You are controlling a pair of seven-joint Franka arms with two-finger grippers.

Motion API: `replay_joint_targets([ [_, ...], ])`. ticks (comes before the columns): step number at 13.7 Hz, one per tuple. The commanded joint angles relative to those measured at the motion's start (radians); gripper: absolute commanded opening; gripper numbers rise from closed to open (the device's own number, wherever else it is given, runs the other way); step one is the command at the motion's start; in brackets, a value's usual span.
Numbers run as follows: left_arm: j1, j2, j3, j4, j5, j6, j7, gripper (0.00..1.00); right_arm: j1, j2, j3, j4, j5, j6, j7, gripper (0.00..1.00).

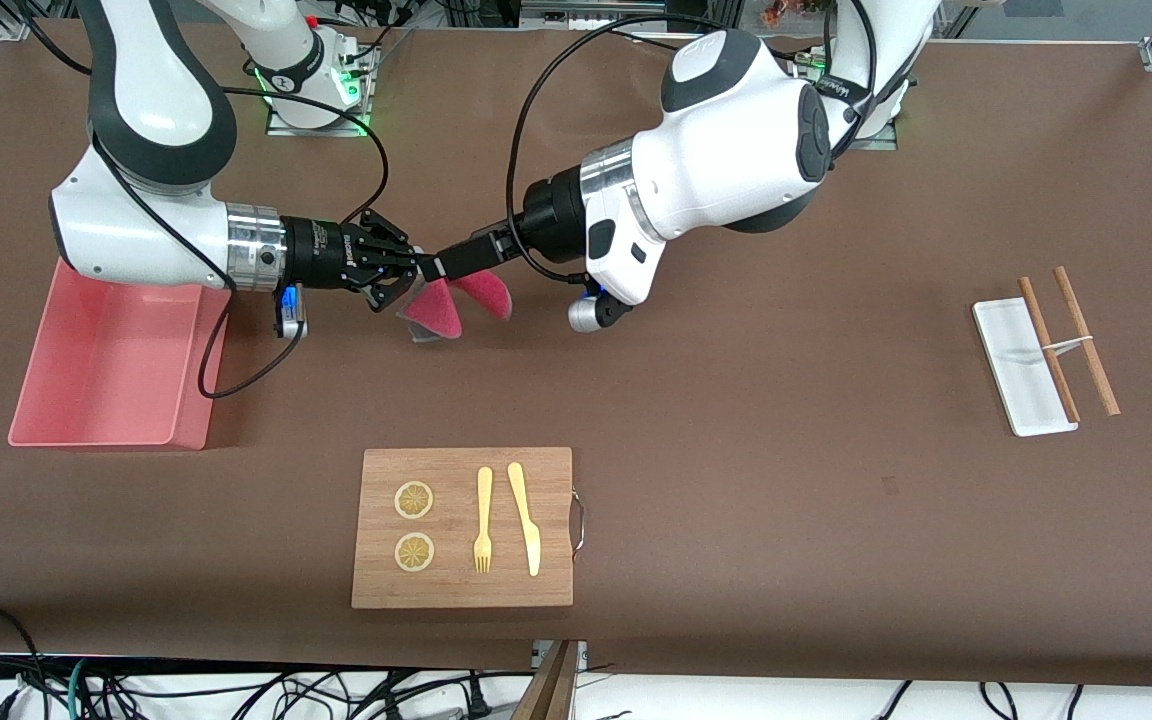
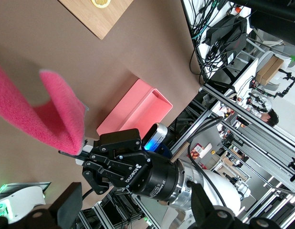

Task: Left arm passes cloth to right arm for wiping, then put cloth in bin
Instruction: 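Grasp the cloth's grey end with the right gripper, then open the left gripper and withdraw it while the right gripper holds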

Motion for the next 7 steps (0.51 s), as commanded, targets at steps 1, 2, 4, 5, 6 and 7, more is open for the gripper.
replay_joint_targets([
  [1,0.046,-0.047,0.004,-0.007,-0.024,-0.054,0.012,1.00,0.001,-0.012,0.003,-0.030,-0.015,0.006,-0.030,0.00],
  [2,0.072,-0.078,0.010,-0.029,-0.012,-0.092,0.014,1.00,0.009,0.001,0.003,-0.030,-0.050,0.006,-0.051,0.00],
  [4,0.172,-0.159,0.007,-0.079,0.104,-0.215,0.023,1.00,0.027,0.041,0.003,-0.030,-0.130,0.006,-0.105,0.00],
  [5,0.222,-0.199,0.005,-0.092,0.175,-0.310,0.054,1.00,0.035,0.064,0.003,-0.030,-0.165,0.006,-0.123,0.00],
  [6,0.270,-0.233,0.005,-0.092,0.218,-0.429,0.122,1.00,0.041,0.082,0.003,-0.030,-0.208,0.006,-0.145,0.00],
  [7,0.328,-0.266,0.007,-0.093,0.235,-0.538,0.196,1.00,0.049,0.103,0.003,-0.029,-0.252,0.007,-0.165,0.00],
])
